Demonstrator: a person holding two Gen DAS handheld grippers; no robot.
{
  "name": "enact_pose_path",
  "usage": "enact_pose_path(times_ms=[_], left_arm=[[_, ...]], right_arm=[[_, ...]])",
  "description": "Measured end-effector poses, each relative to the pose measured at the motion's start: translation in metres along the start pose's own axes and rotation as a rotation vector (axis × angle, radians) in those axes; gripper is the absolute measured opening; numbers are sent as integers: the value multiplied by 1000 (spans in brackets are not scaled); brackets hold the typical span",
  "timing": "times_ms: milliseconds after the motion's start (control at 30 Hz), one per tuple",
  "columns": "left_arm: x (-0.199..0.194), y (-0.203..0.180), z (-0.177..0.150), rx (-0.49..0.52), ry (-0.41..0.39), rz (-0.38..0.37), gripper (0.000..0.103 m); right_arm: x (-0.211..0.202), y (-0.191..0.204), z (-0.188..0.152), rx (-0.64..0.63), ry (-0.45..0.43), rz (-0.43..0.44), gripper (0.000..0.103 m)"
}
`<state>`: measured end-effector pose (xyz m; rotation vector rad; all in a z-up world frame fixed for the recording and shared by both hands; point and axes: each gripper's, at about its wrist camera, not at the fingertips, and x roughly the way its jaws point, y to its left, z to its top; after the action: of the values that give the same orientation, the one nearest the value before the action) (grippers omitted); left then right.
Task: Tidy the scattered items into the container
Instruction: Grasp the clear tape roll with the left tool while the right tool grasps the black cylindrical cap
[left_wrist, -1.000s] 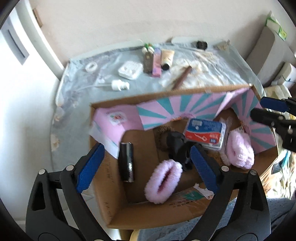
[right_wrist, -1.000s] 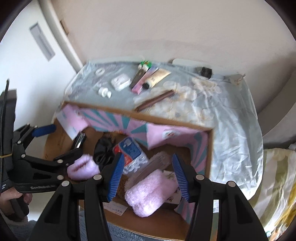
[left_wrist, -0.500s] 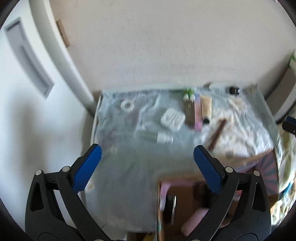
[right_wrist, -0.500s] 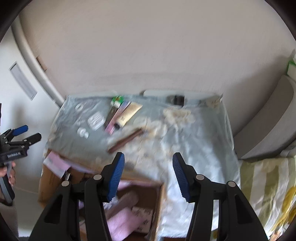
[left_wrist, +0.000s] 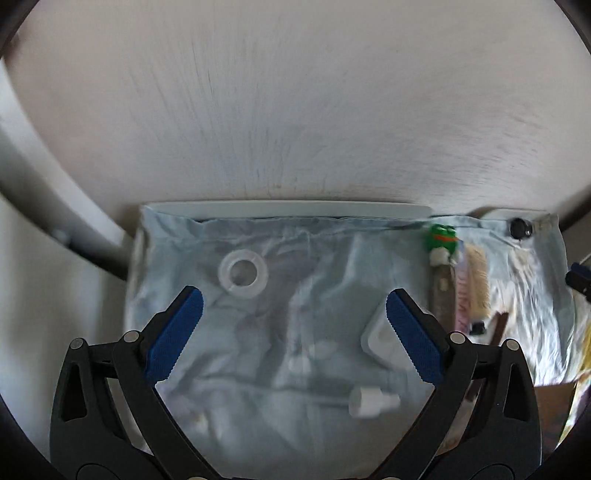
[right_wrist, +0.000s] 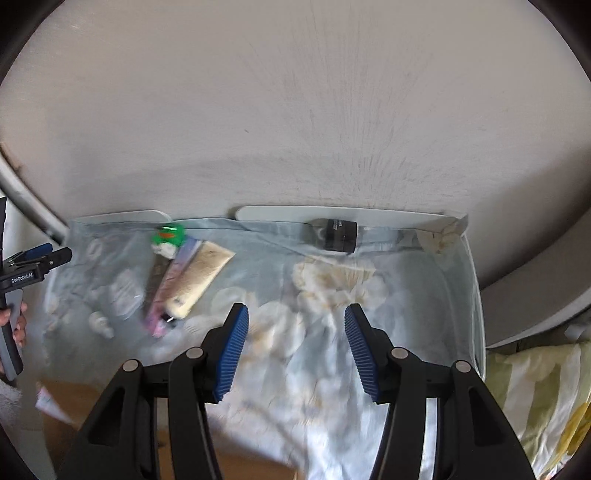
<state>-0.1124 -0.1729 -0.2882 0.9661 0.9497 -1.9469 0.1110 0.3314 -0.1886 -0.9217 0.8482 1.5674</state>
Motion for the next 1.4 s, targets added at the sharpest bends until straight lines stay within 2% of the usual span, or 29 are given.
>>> enact_pose_path(times_ms=[233, 400, 700, 967, 1000, 1067, 1167, 1400], left_arm=[[30, 16, 5, -65, 18, 38, 100], [42, 21, 6, -43, 29, 95, 100], [57, 29, 3, -41, 28, 127, 99], [62, 26, 1, -5, 7, 174, 99], [63, 25, 1, -2, 3, 176, 98], [62, 23, -1, 2, -8, 156, 86], [60, 17, -2, 20, -24, 145, 77], [56, 14, -10, -5, -47, 114, 63]], right_arm=[[33, -3, 10, -44, 51, -8, 50], [47, -6, 18, -25, 54, -38, 50], [67, -12, 32, 55, 34, -45, 50], [97, -25, 41, 93, 37, -117, 50], [102, -26, 40, 94, 45, -123, 50], [108, -27, 40, 96, 55, -123, 50], [110, -26, 40, 85, 47, -120, 50], [110, -23, 41, 64, 35, -101, 50]])
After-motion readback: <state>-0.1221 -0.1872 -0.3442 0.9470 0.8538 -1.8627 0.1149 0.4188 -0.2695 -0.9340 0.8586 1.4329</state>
